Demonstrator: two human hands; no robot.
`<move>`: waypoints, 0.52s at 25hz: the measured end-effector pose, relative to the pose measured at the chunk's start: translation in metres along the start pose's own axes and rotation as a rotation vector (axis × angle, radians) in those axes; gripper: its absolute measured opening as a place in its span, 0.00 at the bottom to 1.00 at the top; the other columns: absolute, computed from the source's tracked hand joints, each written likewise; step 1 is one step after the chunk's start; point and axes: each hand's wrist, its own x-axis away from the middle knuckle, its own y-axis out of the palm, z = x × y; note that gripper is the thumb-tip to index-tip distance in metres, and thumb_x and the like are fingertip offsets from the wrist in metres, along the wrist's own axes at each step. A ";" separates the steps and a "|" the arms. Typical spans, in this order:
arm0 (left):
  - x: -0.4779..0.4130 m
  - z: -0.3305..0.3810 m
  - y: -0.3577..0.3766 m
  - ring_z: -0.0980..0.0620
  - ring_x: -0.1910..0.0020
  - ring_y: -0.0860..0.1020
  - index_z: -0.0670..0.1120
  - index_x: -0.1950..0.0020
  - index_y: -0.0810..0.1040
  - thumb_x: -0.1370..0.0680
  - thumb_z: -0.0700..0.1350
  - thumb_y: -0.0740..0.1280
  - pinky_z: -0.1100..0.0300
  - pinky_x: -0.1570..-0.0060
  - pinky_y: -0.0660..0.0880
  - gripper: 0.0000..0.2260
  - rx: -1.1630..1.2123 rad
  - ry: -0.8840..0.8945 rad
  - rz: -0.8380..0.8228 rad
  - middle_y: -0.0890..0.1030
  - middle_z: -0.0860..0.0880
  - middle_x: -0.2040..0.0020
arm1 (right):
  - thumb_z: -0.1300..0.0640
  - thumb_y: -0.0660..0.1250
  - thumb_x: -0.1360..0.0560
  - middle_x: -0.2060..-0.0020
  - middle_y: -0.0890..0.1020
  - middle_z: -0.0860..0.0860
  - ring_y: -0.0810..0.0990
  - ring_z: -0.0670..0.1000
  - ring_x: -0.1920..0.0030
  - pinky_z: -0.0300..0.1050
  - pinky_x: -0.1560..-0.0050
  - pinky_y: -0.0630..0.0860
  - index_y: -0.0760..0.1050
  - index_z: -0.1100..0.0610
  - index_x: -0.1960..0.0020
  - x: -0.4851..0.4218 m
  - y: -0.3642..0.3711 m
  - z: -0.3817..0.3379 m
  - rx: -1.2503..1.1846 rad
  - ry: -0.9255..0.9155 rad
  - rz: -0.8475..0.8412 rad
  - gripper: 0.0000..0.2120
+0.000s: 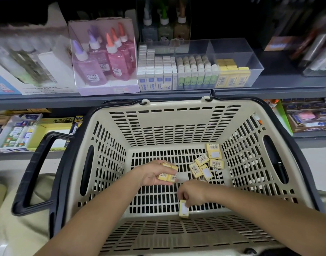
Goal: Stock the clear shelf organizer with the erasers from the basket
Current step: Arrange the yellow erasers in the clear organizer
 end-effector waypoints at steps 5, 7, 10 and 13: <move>0.001 0.000 -0.001 0.47 0.53 0.82 0.44 0.45 0.77 0.29 0.34 0.72 0.54 0.55 0.81 0.15 -0.035 -0.007 0.022 0.80 0.41 0.47 | 0.57 0.68 0.25 0.57 0.77 0.47 0.80 0.45 0.67 0.40 0.62 0.73 0.71 0.52 0.54 0.004 0.000 -0.002 -0.412 0.035 -0.094 0.05; 0.002 0.000 -0.003 0.47 0.53 0.82 0.44 0.44 0.78 0.30 0.34 0.72 0.53 0.54 0.81 0.16 -0.047 -0.010 0.037 0.80 0.41 0.48 | 0.53 0.68 0.26 0.58 0.78 0.47 0.81 0.46 0.64 0.41 0.60 0.74 0.71 0.51 0.58 0.004 -0.002 -0.002 -0.358 0.036 -0.049 0.06; 0.005 0.002 -0.002 0.47 0.51 0.81 0.44 0.42 0.76 0.31 0.35 0.73 0.55 0.54 0.80 0.19 -0.098 -0.023 0.021 0.79 0.42 0.47 | 0.58 0.69 0.27 0.54 0.76 0.44 0.80 0.46 0.56 0.37 0.57 0.77 0.71 0.51 0.59 0.007 -0.026 0.000 -0.281 -0.010 0.131 0.06; 0.011 0.007 0.003 0.49 0.52 0.82 0.45 0.40 0.75 0.32 0.36 0.74 0.58 0.56 0.79 0.22 -0.120 -0.025 -0.057 0.82 0.43 0.49 | 0.63 0.71 0.30 0.57 0.76 0.46 0.76 0.45 0.62 0.36 0.61 0.77 0.72 0.53 0.53 0.023 -0.065 0.006 -0.469 -0.030 0.312 0.11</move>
